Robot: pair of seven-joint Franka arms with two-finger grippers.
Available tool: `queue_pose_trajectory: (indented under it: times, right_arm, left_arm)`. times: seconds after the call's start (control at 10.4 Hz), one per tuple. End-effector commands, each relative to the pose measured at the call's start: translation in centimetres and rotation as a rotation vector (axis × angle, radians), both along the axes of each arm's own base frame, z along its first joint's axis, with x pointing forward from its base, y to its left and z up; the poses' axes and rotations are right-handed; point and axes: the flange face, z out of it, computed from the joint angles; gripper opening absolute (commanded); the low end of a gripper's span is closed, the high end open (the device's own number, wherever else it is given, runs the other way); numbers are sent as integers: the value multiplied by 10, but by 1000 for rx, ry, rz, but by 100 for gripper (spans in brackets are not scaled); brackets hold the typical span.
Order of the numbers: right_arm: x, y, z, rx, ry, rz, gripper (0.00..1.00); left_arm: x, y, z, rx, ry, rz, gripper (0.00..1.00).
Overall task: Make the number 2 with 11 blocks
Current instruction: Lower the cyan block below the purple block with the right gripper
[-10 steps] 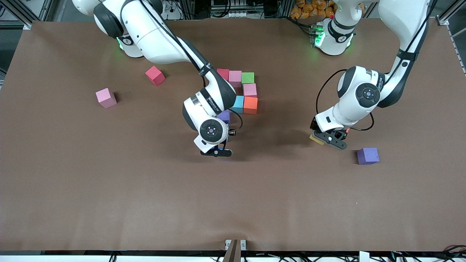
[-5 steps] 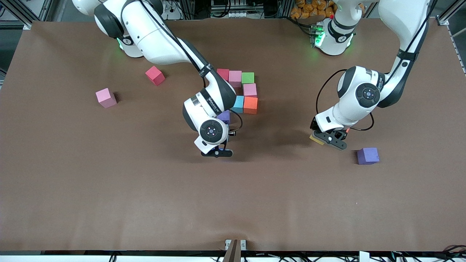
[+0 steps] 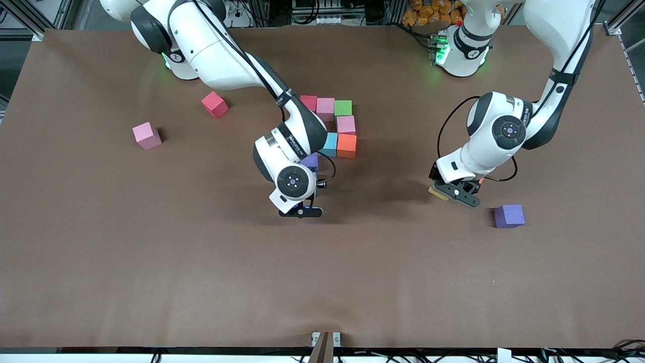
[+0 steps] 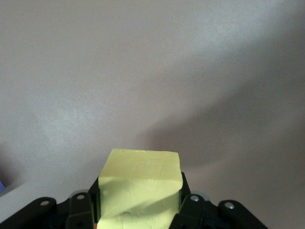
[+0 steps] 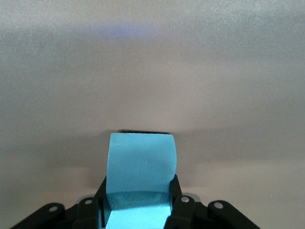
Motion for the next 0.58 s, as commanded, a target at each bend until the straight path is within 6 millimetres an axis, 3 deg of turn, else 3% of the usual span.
queue_pose_trajectory:
  times: [0.0, 0.48]
  right_arm:
    - [-29, 10, -65, -49, 59, 26, 0]
    - [-32, 8, -66, -56, 66, 25, 0]
  left_arm:
    - [3, 0, 1, -14, 17, 17, 59]
    - [2, 0, 0, -14, 18, 17, 59]
